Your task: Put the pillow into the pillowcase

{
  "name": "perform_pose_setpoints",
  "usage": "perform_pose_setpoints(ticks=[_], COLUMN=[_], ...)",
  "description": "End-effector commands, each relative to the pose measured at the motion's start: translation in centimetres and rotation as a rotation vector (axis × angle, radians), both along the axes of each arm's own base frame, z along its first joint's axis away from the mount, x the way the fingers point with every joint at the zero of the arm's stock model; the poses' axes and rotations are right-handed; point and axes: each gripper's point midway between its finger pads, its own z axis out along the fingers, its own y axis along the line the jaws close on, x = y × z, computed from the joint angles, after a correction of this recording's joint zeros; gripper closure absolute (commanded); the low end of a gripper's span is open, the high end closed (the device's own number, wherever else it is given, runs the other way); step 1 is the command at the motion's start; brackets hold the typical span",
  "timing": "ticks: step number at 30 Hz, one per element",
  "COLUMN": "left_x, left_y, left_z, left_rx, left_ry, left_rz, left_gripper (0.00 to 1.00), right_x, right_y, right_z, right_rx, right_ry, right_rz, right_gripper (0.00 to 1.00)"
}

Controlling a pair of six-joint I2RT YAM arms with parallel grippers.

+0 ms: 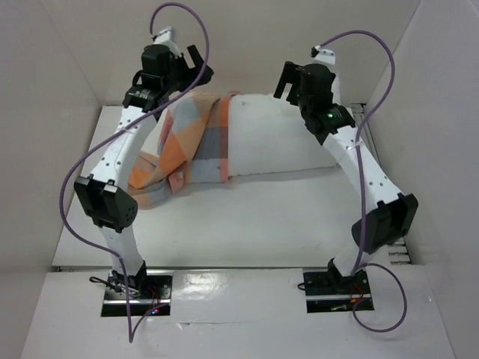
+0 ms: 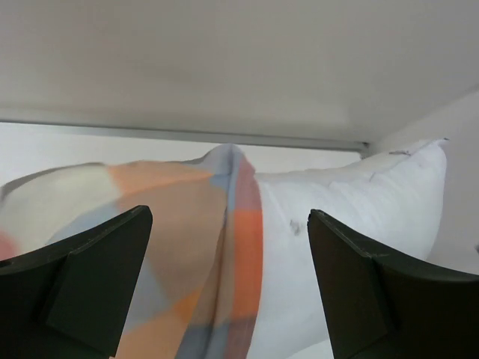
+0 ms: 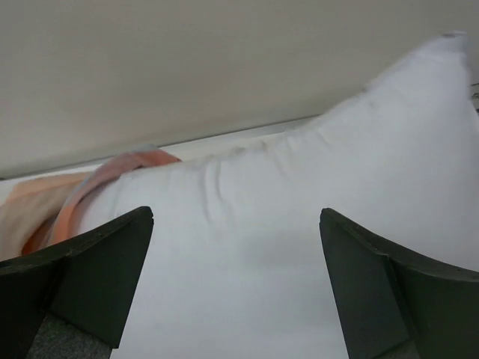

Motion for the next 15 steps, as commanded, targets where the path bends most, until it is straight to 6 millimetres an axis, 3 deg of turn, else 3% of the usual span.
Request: perform_pose_setpoints(ticks=[1, 2, 4, 5, 6, 7, 8, 10, 12, 13, 15], left_x=[-1.0, -1.6, -2.4, -3.4, -4.0, -4.6, -5.9, -6.7, -8.1, -8.7, -8.6], left_y=[3.7, 4.2, 5.6, 4.9, 4.6, 5.1, 3.2, 2.4, -0.2, -0.4, -2.1], left_z=[2.4, 3.2, 2.2, 2.9, 2.4, 1.9, 2.4, 0.7, -1.9, -2.5, -4.1], left_rx=[0.063, 0.073, 0.113, 0.127, 0.152, 0.226, 0.250, 0.327, 0.365, 0.363, 0.350], left_ry=[-0.067, -0.085, -0.043, -0.052, -0.037, -0.033, -0.052, -0.019, 0.036, 0.051, 0.051], left_rz=[0.119, 0.137, 0.191, 0.181, 0.192, 0.233, 0.211, 0.219, 0.143, 0.153, 0.095], left_gripper=[0.01, 0.01, 0.01, 0.03, 0.04, 0.04, 0.04, 0.07, 0.10, 0.10, 0.16], right_x=[-1.5, -1.8, -2.2, -2.5, -2.5, -2.7, -2.8, -2.8, -2.8, -2.6, -1.8], right_y=[-1.9, -2.0, -2.0, -1.9, -2.0, -1.8, -1.8, -1.7, -1.2, -0.5, 0.0], right_z=[-2.1, -1.5, -2.3, -3.2, -3.2, -5.0, -4.9, -6.3, -6.6, -7.3, -8.9], right_rx=[-0.051, -0.047, -0.067, -0.076, -0.085, -0.105, -0.102, -0.114, -0.104, -0.098, -0.100], right_ry=[0.057, 0.046, 0.080, 0.109, 0.110, 0.147, 0.139, 0.157, 0.156, 0.167, 0.187], right_rz=[-0.050, -0.050, -0.038, -0.028, -0.025, -0.005, -0.005, 0.009, 0.035, 0.064, 0.078], right_gripper=[0.00, 0.00, 0.00, 0.00, 0.00, 0.00, 0.00, 0.00, 0.00, 0.00, 0.00])
